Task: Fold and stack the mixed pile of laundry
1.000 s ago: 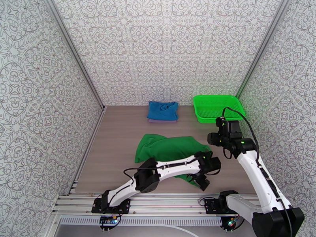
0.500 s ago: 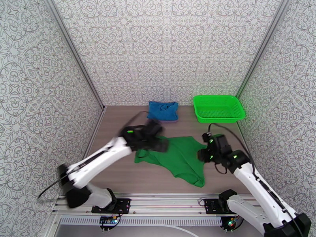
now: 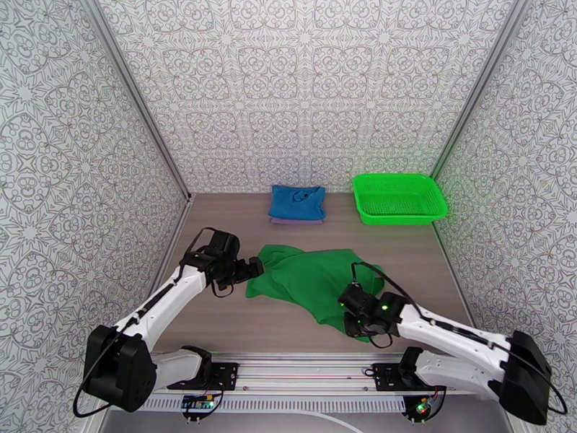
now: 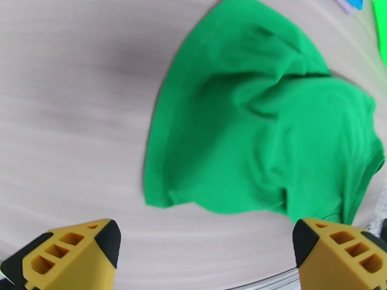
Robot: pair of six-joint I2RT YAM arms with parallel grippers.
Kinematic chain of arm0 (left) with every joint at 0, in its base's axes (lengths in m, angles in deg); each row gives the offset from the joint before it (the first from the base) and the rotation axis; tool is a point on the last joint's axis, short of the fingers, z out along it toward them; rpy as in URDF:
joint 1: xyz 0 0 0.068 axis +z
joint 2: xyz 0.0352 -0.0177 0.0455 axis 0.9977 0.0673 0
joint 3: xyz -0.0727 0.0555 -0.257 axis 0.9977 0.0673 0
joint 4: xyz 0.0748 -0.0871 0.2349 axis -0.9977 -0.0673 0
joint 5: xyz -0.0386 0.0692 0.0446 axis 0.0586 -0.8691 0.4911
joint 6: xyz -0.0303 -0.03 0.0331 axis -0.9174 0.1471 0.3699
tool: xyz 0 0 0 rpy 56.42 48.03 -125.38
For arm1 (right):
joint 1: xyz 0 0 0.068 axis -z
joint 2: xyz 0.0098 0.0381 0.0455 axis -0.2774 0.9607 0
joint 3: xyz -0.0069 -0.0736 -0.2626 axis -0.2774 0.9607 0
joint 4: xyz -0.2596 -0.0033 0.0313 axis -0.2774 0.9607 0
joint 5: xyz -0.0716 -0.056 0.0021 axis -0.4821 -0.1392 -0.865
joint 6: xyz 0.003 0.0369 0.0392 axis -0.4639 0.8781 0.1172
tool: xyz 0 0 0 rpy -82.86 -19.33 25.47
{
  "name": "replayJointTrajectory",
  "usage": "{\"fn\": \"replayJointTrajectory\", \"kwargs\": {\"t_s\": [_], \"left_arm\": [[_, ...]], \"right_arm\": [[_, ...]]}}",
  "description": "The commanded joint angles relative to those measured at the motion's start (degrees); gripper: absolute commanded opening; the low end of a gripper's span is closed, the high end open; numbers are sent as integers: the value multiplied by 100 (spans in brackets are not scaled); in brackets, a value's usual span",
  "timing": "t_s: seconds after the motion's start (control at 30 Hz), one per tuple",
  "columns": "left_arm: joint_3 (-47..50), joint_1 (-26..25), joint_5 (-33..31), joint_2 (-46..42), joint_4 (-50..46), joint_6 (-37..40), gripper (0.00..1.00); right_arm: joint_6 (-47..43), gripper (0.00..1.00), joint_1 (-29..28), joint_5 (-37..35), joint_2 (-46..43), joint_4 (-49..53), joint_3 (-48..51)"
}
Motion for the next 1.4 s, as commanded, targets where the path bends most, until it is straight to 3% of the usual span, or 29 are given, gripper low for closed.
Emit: {"fn": "replayJointTrajectory", "kwargs": {"t_s": [0.0,0.17,0.37,0.53,0.6,0.63,0.7,0.73,0.93,1.13,1.23,1.37], "left_arm": [[122,39,461,313,647,174,99],[390,39,482,856,1105,100,100],[488,30,-10,1420,1195,108,99],[493,-206,328,1842,1606,-9,98],[475,-348,452,2053,1857,-56,85],[466,-395,507,2151,1993,-82,67],[475,-409,563,2248,2205,-143,11],[462,-377,549,2247,2239,-146,0],[-20,201,-228,1406,1266,319,0],[-1261,749,-594,830,-173,1209,0],[-1699,774,-664,958,-932,1519,37],[-1562,530,-1117,785,-1623,1407,67]], "right_arm": [[518,26,-45,-728,203,220,-98],[996,26,-43,-999,390,243,36],[1090,29,-43,-810,860,-229,302],[1102,15,-43,-772,1140,-380,341],[1101,0,-44,-854,1092,-366,301],[1094,0,-43,-917,1029,-323,258],[1032,0,-35,-1086,866,-180,116],[961,0,-19,-1209,755,-67,6],[58,0,608,-1701,-312,491,-659],[-824,0,1629,-1084,-1212,264,-594],[-992,0,1897,-930,-1285,211,-441],[-1002,0,2005,-888,-1320,139,-228]]}}
